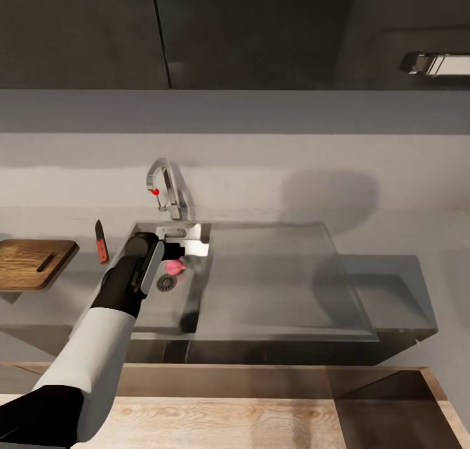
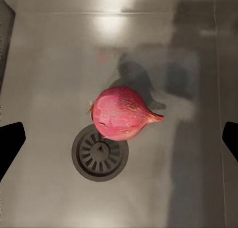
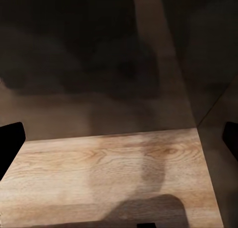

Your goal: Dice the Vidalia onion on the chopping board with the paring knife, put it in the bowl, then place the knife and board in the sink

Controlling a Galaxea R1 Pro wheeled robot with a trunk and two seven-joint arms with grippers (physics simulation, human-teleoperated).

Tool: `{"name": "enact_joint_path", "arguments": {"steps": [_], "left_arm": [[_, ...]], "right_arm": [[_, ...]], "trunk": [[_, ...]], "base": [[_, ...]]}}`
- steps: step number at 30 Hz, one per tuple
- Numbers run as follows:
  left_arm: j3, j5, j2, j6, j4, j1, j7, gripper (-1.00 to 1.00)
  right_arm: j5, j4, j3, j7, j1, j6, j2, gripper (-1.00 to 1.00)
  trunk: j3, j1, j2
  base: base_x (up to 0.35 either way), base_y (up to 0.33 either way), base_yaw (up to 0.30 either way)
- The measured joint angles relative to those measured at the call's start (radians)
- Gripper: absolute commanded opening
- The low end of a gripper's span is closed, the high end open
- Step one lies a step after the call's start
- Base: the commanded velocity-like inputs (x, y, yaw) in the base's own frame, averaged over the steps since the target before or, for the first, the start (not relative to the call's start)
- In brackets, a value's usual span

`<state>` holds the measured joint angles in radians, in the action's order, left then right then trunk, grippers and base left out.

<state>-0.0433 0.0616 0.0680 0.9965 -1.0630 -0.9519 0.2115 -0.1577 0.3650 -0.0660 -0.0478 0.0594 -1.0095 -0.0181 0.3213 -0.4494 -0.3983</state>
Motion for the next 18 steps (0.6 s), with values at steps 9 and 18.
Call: {"name": "enact_joint_path", "arguments": {"steps": [9, 18], "left_arm": [[0.000, 0.000, 0.000, 0.000, 0.003, 0.000, 0.000, 1.00], [0.000, 0.001, 0.000, 0.000, 0.005, 0.000, 0.000, 1.00]], "right_arm": [[0.001, 0.000, -0.001, -0.012, 0.000, -0.002, 0.001, 1.00], [0.001, 0.000, -0.001, -0.011, 0.000, -0.002, -0.002, 1.00]], "trunk": [[0.000, 0.000, 0.000], [0.000, 0.000, 0.000]], "base": [[0.005, 0.000, 0.000], [0.158, 0.000, 0.000]]}}
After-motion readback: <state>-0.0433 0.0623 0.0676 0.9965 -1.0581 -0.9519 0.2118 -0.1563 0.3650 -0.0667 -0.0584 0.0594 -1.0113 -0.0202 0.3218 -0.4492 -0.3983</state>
